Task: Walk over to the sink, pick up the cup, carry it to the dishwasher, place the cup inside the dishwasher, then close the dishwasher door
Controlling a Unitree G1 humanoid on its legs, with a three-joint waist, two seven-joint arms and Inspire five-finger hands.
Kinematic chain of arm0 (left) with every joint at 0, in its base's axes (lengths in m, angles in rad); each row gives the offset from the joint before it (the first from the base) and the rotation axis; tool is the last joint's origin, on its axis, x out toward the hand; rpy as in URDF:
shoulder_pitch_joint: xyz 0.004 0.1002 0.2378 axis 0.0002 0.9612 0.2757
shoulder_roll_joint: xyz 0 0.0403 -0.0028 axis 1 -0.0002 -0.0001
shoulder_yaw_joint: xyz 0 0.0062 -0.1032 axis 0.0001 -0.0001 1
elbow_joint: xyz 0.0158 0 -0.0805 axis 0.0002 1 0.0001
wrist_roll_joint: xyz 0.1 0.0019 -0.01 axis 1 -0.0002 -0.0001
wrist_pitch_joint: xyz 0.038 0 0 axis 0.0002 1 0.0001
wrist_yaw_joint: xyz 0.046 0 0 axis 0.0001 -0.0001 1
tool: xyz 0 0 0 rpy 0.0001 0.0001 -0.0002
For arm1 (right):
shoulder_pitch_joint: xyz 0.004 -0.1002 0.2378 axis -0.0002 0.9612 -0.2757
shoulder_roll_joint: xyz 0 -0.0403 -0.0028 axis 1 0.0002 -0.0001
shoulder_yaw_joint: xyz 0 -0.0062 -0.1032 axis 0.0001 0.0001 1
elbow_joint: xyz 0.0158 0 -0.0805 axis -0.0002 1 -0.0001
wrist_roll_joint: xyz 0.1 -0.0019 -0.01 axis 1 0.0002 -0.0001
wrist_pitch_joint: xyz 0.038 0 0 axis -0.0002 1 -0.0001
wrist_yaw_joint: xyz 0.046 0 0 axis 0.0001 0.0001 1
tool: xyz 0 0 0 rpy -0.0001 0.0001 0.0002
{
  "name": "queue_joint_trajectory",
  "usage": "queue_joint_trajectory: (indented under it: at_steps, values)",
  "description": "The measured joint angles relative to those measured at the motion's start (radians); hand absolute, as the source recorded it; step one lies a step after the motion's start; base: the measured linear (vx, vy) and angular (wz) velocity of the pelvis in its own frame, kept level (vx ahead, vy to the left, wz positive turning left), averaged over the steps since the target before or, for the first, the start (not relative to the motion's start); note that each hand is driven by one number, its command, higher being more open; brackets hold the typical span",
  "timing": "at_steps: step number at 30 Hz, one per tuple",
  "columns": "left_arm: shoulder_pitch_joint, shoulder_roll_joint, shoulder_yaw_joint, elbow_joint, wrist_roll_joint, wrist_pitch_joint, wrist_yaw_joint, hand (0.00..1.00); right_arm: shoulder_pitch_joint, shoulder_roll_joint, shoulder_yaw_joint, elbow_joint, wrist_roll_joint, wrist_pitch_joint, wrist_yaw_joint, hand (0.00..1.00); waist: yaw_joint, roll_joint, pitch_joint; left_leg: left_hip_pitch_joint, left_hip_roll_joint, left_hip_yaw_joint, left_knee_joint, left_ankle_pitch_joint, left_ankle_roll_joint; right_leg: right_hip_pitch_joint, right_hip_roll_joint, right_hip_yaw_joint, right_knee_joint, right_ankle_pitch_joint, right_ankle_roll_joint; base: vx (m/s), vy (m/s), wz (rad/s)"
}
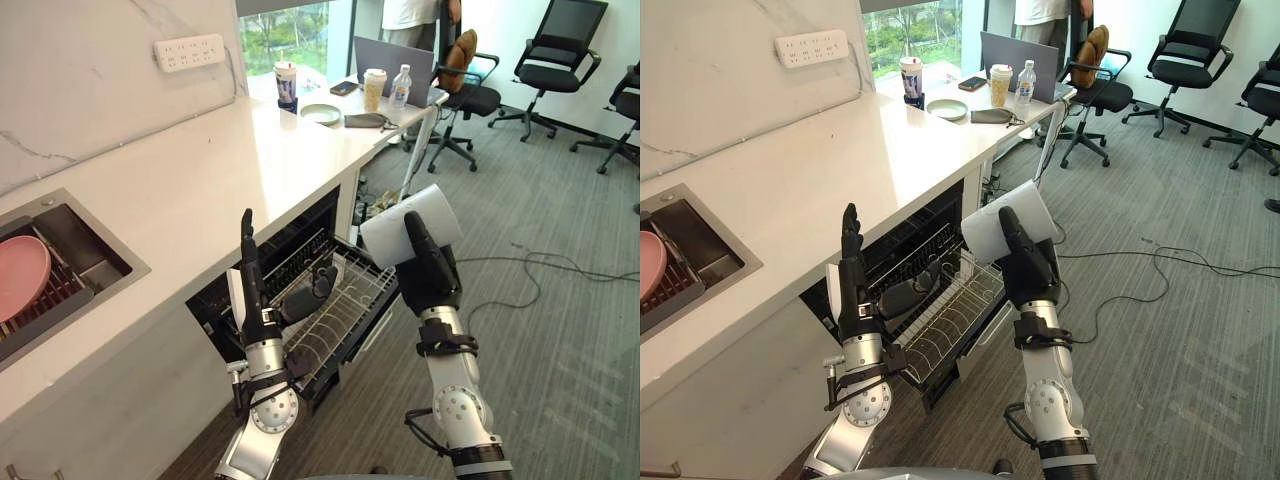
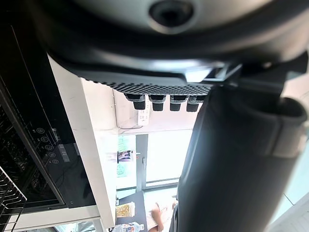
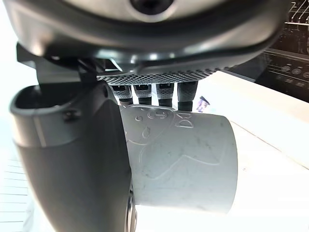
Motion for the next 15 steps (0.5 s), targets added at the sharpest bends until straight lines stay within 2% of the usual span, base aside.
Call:
queue_joint_trajectory:
  at_steps: [9,15]
  values:
    - [0.052,-0.005,0.049,0.042,-0.033,0.017,-0.048,1.00,0.013,0.011,-0.041,0.021,0.012,-0.002,0.014,0.00,0.001,-0.001,0.001,-0.003,-0.003,-0.018,0.002,0.001,0.001,0.012,-0.004,-0.018,-0.005,-0.001,0.002,0.00,-0.002,0.06]
    - [0.106,0.011,0.164,0.294,-0.181,0.103,-0.149,1.00,0.030,0.009,-0.102,0.090,0.010,-0.002,0.024,0.00,0.001,0.000,0.008,-0.006,-0.004,-0.038,0.002,0.002,0.002,0.020,-0.005,-0.038,-0.009,-0.004,0.004,-0.03,-0.031,0.10]
